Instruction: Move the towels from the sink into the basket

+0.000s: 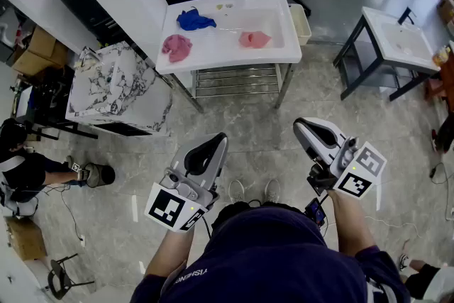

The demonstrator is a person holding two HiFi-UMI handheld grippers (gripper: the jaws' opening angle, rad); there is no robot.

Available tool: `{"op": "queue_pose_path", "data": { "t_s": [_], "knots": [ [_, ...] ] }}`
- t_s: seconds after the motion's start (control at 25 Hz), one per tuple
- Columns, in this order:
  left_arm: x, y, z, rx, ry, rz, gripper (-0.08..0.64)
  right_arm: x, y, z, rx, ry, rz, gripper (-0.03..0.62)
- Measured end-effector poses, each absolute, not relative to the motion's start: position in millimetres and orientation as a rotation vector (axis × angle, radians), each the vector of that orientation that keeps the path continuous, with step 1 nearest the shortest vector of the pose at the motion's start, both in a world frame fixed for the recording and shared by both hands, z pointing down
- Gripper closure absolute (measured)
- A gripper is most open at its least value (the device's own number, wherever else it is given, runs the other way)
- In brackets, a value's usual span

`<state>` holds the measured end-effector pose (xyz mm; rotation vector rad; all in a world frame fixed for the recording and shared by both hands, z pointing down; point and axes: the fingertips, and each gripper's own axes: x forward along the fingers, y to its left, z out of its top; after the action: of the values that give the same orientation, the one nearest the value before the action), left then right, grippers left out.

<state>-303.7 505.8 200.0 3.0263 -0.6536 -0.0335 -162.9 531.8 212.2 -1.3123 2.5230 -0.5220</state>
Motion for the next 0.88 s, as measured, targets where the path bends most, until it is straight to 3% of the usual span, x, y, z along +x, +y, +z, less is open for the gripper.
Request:
{"op": "queue_pose_path", "data": {
  "t_s": [0.88],
  "knots": [
    [-277,522,210,3.008,-0.692,0.000,0.555,-137,546,225,-1.305,2.564,-0.506,0.581]
  ]
}}
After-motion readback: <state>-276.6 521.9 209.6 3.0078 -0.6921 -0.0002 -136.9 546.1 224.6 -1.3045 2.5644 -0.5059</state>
